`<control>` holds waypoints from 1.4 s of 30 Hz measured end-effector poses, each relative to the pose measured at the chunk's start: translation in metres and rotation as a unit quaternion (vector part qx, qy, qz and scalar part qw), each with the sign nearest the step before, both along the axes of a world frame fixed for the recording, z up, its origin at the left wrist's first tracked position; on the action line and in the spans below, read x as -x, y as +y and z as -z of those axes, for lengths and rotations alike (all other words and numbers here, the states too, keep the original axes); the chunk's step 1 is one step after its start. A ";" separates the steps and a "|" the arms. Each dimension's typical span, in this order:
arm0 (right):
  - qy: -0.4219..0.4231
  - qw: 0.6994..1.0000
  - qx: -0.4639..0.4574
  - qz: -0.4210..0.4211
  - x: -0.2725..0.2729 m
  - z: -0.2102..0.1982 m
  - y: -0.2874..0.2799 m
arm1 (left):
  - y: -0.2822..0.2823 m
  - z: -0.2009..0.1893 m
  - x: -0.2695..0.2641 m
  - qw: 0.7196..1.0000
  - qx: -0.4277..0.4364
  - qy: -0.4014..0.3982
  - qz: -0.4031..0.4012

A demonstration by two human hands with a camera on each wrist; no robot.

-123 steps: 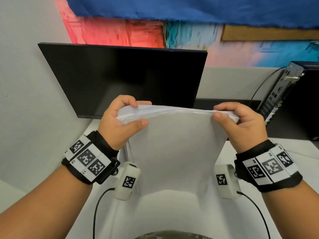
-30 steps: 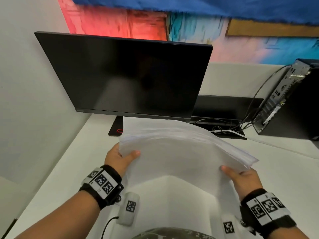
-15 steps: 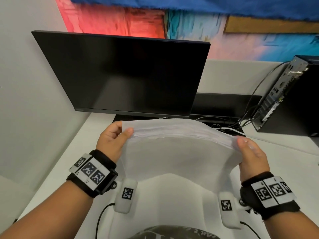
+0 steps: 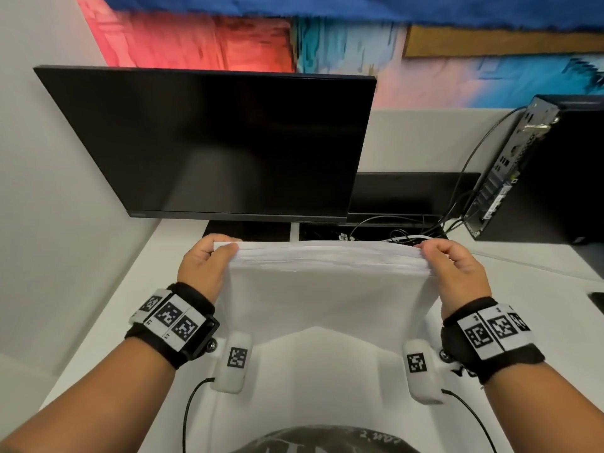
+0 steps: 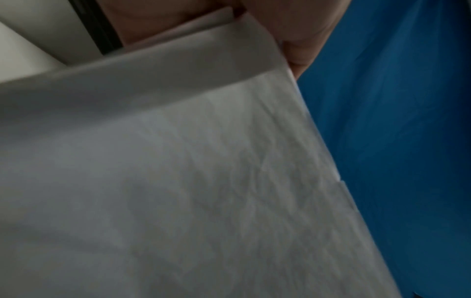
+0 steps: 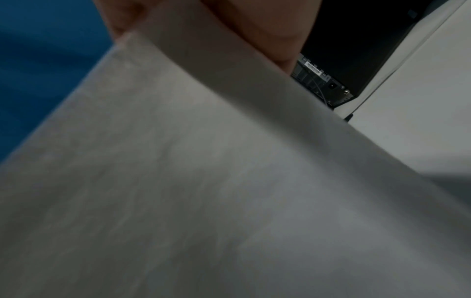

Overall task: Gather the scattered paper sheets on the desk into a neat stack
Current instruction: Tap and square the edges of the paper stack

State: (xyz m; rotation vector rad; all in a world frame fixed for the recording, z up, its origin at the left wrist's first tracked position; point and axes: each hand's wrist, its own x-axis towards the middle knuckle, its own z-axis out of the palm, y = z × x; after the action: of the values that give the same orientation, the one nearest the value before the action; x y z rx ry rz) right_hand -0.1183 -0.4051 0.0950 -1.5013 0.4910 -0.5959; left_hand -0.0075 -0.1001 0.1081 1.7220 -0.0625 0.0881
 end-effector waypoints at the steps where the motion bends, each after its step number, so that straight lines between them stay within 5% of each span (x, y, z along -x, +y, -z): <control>1: -0.005 1.000 -0.011 -0.024 0.002 0.003 -0.003 | 0.001 0.004 -0.001 1.000 0.003 0.011 -0.009; 6: -0.023 0.994 -0.036 -0.102 0.011 0.027 -0.007 | 0.009 0.021 -0.003 0.999 0.030 0.030 -0.015; 12: -0.028 0.989 -0.061 -0.130 0.013 0.044 -0.009 | 0.009 0.049 0.002 0.985 0.092 0.131 0.068; 19: 0.000 0.983 -0.083 -0.162 0.020 0.041 -0.006 | 0.002 0.047 0.011 0.989 -0.052 0.135 -0.011; 24: 0.028 0.970 -0.093 -0.225 0.019 0.043 -0.008 | -0.005 0.040 0.013 0.991 -0.055 0.122 -0.025; 28: 0.133 0.979 0.034 -0.151 0.016 0.043 0.001 | -0.007 0.038 0.011 0.991 -0.038 0.132 -0.011; 31: 0.130 0.991 -0.002 -0.035 0.008 0.037 0.008 | -0.005 0.039 0.009 0.989 -0.024 0.144 0.005; 35: 0.061 0.997 -0.035 0.015 0.011 0.017 0.016 | 0.000 0.029 0.012 0.996 0.000 0.091 0.001; 39: -0.051 0.998 -0.022 -0.021 0.018 -0.001 0.006 | 0.018 0.016 0.006 1.000 -0.006 -0.020 0.002; 42: -0.028 0.995 0.005 -0.096 0.017 0.010 -0.006 | 0.028 0.021 -0.005 0.998 -0.047 -0.003 0.033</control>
State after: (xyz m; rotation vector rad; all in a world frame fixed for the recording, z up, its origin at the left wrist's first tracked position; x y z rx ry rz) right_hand -0.1349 -0.4114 0.0847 -1.5173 0.2951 -0.4885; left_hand -0.0027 -0.0718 0.0875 1.8126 -0.1283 0.0418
